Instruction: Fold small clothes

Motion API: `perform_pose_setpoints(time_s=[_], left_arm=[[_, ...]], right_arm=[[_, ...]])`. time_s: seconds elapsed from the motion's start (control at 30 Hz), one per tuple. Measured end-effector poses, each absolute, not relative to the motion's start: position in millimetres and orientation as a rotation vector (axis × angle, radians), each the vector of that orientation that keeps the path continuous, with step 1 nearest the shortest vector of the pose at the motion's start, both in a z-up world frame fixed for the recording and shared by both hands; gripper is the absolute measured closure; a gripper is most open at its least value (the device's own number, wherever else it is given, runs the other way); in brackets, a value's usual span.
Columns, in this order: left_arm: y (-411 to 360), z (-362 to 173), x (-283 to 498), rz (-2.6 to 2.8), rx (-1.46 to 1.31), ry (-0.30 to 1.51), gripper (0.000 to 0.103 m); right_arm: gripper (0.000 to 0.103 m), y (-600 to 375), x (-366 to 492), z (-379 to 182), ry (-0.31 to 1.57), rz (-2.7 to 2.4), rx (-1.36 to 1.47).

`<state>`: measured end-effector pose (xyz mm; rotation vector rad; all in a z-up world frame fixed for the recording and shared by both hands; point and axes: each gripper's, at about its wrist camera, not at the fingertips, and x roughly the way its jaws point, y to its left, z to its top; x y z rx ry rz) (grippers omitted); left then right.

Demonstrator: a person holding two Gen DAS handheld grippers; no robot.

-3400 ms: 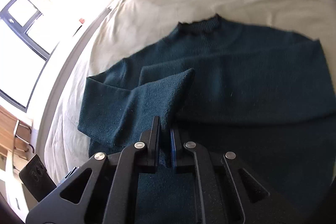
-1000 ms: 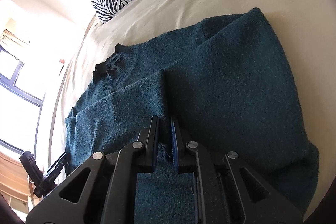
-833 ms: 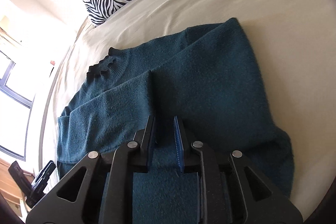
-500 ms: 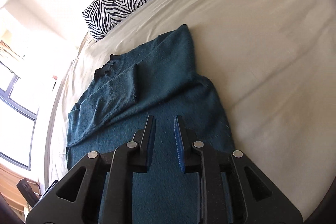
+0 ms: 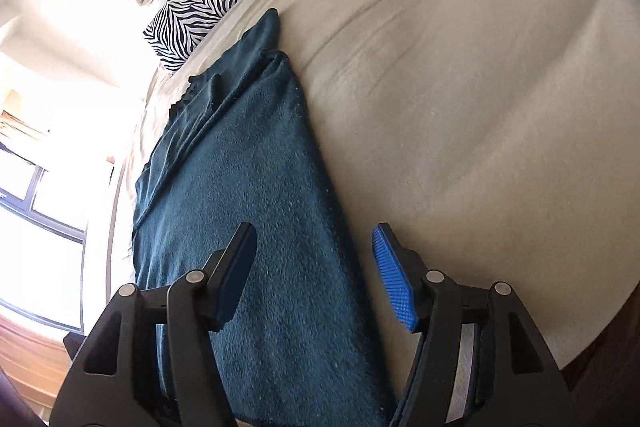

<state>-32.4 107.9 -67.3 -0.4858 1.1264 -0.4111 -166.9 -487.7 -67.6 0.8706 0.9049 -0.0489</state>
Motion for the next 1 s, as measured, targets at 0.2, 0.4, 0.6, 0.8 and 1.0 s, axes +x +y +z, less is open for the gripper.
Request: perform_pose_setpoints(time_s=[0.2,0.4,0.6,0.8,1.0], left_arm=[[109.0,-74.5,-45.1,-0.457,-0.514,1.188,0.031],[107.5,-78.8,-53.5,-0.474,-0.501,1.231,0.034],[113.4,-83.1,-58.6,-0.473,-0.526,1.259,0.051],[121.5,-90.6,-59.9,-0.469,-0.536,1.29,0.086],[119.5,-92.1,-63.0,-0.485,-0.529,1.301,0.084]], right_arm=[[0.045,-492.3,-184.7,-67.6,0.917,-0.037,0.871],[0.045,-489.5,-199.6,-63.5,0.95,-0.027,0.845],[0.046,-493.4,-221.3,-60.2,0.982,-0.049,0.843],[0.047,-494.3,-233.5,-58.8,1.061,-0.051,0.833],[0.05,-490.3,-236.5,-60.6,1.131,-0.018,0.837]])
